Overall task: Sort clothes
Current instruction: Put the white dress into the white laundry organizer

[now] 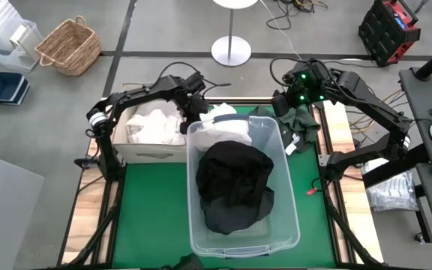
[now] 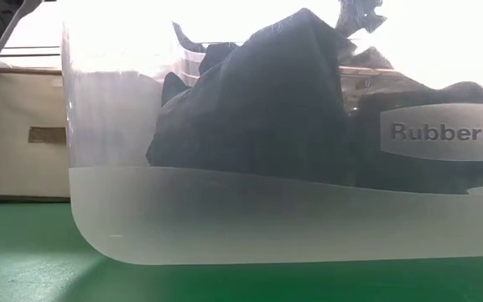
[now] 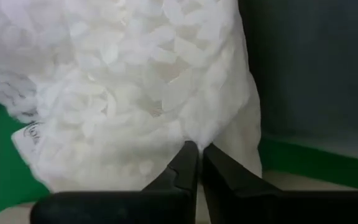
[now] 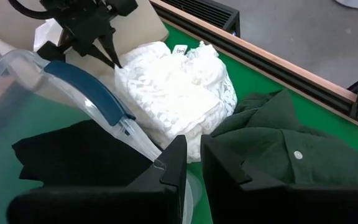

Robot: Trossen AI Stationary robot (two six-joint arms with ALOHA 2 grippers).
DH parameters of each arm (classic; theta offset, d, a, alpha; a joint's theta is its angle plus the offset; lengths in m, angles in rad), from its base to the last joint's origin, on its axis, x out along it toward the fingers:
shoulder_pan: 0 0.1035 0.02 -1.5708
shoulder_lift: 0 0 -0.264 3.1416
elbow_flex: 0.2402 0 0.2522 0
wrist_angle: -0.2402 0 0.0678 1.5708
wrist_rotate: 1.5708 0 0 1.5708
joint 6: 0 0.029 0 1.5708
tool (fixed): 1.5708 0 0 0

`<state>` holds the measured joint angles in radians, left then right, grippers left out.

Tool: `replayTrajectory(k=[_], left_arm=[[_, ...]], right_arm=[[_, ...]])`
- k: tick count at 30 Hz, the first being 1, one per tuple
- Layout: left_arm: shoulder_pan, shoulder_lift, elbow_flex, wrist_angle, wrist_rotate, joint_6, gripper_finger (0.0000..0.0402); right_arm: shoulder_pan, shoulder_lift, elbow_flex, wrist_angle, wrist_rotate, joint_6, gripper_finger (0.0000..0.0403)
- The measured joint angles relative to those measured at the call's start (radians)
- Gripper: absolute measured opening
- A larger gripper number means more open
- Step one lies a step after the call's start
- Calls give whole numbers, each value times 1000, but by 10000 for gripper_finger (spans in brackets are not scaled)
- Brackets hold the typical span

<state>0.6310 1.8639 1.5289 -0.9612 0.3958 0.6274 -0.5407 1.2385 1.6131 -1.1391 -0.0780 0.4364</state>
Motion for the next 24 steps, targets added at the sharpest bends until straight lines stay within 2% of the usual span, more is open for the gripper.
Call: replayTrajectory(k=[5,10,15,19,24], left_arm=[[2,-4,147,-106,-41,2,0],[2,-6,281,-145,-23,-40,0],[0,-11,348,-216,-21,-54,0],[0,-10,398,-244,-80,-52,0],[1,-11,541,-277,-83,-47,0]], right_arm=[[2,0,0,0,0,-1,38],[2,0,-1,0,0,-17,38],[2,0,-1,3,0,-36,38],[2,0,-1,6,0,-42,38],[2,0,-2,16,0,-50,38]])
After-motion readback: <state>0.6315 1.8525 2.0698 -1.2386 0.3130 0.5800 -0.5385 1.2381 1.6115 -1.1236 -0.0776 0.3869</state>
